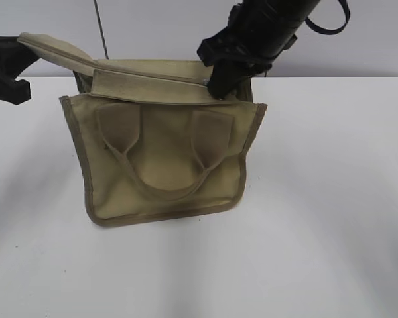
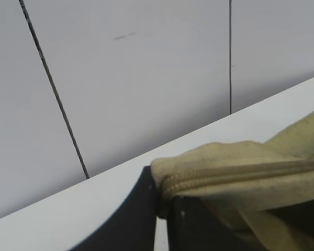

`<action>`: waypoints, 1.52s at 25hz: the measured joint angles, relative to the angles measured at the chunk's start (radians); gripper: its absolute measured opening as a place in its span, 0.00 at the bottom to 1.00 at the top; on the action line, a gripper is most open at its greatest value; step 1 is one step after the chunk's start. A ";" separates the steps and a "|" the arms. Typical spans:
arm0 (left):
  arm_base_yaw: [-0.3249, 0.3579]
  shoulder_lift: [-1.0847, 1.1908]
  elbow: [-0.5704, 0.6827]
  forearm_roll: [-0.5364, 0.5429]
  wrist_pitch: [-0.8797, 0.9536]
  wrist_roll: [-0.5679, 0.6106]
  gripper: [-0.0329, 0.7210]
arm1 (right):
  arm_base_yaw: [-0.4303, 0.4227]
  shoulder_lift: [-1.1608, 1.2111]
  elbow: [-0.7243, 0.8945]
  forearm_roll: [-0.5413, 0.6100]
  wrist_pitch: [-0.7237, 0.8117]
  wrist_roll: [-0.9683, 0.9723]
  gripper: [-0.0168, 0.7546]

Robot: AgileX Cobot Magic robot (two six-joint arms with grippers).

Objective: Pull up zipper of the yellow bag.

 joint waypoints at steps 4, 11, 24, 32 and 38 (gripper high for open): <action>0.000 0.000 0.000 0.000 0.032 0.000 0.05 | -0.027 0.000 0.000 -0.026 0.041 0.000 0.11; -0.001 0.000 0.000 0.006 0.126 -0.002 0.05 | -0.029 -0.024 0.000 -0.085 0.052 0.005 0.11; -0.045 -0.001 0.000 -0.021 0.557 -0.313 0.68 | -0.036 -0.066 0.000 -0.085 0.082 0.000 0.73; -0.327 -0.002 -0.029 -0.345 1.162 -0.140 0.67 | -0.036 -0.193 0.000 -0.120 0.132 0.010 0.77; -0.385 -0.107 -0.172 -0.558 1.499 0.089 0.64 | -0.036 -0.375 0.130 -0.179 0.188 0.054 0.77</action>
